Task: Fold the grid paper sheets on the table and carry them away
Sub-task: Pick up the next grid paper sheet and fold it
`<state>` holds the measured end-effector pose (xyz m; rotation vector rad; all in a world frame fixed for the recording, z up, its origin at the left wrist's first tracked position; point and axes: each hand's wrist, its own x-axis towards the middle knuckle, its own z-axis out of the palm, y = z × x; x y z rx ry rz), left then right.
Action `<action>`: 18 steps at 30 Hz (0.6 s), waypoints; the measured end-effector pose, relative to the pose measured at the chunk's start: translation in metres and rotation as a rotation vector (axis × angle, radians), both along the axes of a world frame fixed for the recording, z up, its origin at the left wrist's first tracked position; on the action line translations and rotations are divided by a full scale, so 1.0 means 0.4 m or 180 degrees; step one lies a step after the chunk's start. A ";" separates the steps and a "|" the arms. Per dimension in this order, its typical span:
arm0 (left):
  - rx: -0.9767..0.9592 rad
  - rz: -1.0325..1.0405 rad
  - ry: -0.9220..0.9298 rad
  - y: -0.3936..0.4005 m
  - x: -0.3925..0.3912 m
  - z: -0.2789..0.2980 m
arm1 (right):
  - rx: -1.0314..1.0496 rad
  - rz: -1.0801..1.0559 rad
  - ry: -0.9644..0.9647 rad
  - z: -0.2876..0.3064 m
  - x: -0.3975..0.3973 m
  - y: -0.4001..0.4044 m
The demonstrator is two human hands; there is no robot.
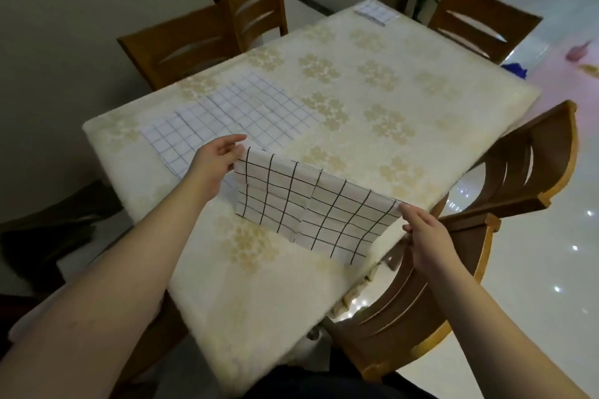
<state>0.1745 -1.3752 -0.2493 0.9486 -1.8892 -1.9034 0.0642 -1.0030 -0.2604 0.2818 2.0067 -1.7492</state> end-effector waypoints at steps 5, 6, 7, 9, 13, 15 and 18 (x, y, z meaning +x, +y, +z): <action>-0.0636 -0.0120 -0.0092 -0.007 0.102 0.076 | -0.0175 0.0161 0.0497 0.070 0.012 -0.005; -0.0738 -0.0160 -0.0134 -0.006 0.122 0.088 | -0.0224 0.0196 0.0592 0.081 0.014 -0.005; -0.0809 -0.0202 -0.0173 -0.004 0.141 0.101 | -0.0273 0.0232 0.0679 0.089 0.016 -0.005; -0.0955 -0.0279 -0.0286 0.000 0.179 0.125 | -0.0374 0.0308 0.0819 0.103 0.019 -0.007; -0.1218 -0.0375 -0.0530 0.012 0.230 0.164 | -0.0669 0.0389 0.0959 0.122 0.021 -0.014; -0.1362 -0.0388 -0.0638 0.018 0.254 0.175 | -0.0710 0.0435 0.1001 0.133 0.024 -0.021; -0.1681 -0.0532 -0.0817 0.014 0.288 0.180 | -0.0672 0.0443 0.1117 0.140 0.026 -0.028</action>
